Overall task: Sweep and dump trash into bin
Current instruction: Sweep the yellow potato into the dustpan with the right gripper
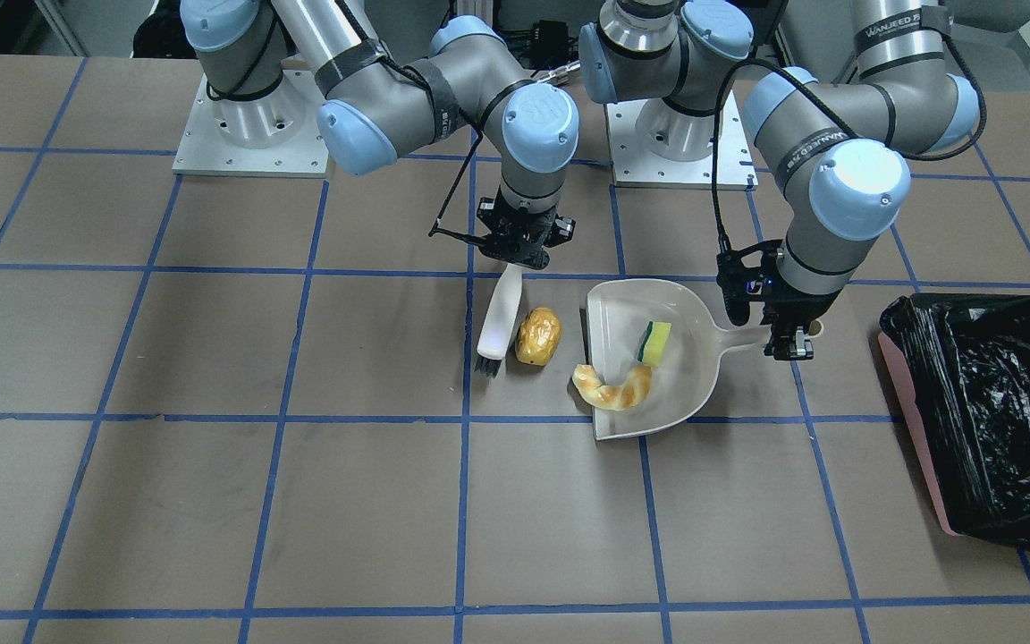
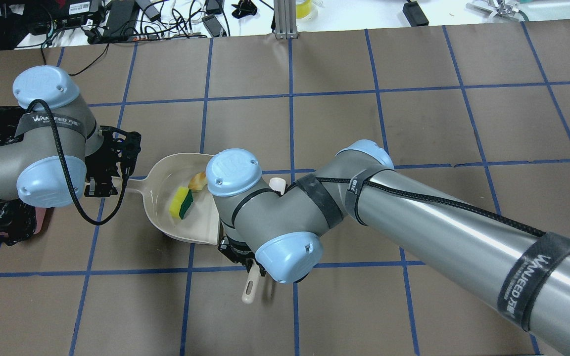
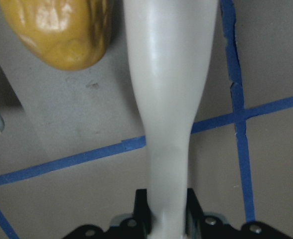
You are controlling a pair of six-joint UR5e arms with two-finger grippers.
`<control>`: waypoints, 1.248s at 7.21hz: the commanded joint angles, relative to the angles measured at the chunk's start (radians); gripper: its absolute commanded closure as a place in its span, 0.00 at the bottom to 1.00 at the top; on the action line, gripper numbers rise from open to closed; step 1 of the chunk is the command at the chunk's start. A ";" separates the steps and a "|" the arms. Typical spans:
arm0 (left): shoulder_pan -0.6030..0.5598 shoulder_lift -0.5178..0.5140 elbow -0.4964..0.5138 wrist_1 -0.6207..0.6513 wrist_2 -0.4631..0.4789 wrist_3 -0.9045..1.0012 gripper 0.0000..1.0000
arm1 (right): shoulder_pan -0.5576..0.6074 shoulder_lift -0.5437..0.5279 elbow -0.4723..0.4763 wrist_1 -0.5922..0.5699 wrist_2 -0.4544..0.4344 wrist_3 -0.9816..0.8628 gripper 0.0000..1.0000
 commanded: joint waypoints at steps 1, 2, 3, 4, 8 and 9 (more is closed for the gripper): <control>0.000 -0.001 -0.001 0.002 0.000 -0.003 1.00 | 0.000 0.007 0.002 -0.007 0.003 -0.003 1.00; 0.000 -0.001 -0.002 0.002 0.000 -0.016 1.00 | 0.000 0.032 0.001 -0.016 0.004 -0.001 1.00; 0.000 -0.001 -0.002 0.002 0.000 -0.021 1.00 | 0.000 0.056 -0.005 -0.057 0.028 0.011 1.00; 0.000 -0.001 -0.002 0.002 0.000 -0.021 1.00 | 0.002 0.082 -0.043 -0.076 0.064 0.046 1.00; 0.000 -0.004 -0.008 0.002 0.002 -0.016 1.00 | 0.074 0.263 -0.321 -0.039 0.091 0.168 1.00; 0.000 -0.004 -0.008 0.000 0.002 -0.016 1.00 | 0.085 0.270 -0.353 -0.036 0.091 0.168 1.00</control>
